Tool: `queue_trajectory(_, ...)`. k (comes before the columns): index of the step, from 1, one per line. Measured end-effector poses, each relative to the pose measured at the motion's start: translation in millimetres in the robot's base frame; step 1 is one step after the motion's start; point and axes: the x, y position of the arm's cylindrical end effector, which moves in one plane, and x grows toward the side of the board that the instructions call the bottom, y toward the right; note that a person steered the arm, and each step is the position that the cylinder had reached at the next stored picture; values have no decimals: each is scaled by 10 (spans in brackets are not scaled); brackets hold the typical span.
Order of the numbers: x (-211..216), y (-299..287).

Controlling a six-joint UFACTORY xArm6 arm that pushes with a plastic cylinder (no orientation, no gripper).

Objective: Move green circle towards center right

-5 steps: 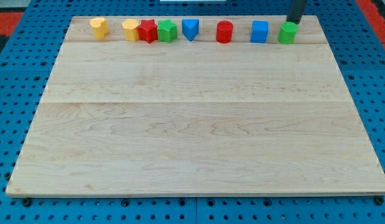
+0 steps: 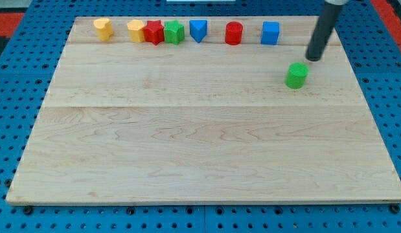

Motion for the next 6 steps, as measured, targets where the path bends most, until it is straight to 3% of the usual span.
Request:
queue_trajectory(1, 65, -498)
queue_trajectory(2, 403, -296)
queue_trajectory(4, 430, -147)
queue_trajectory(6, -430, 759)
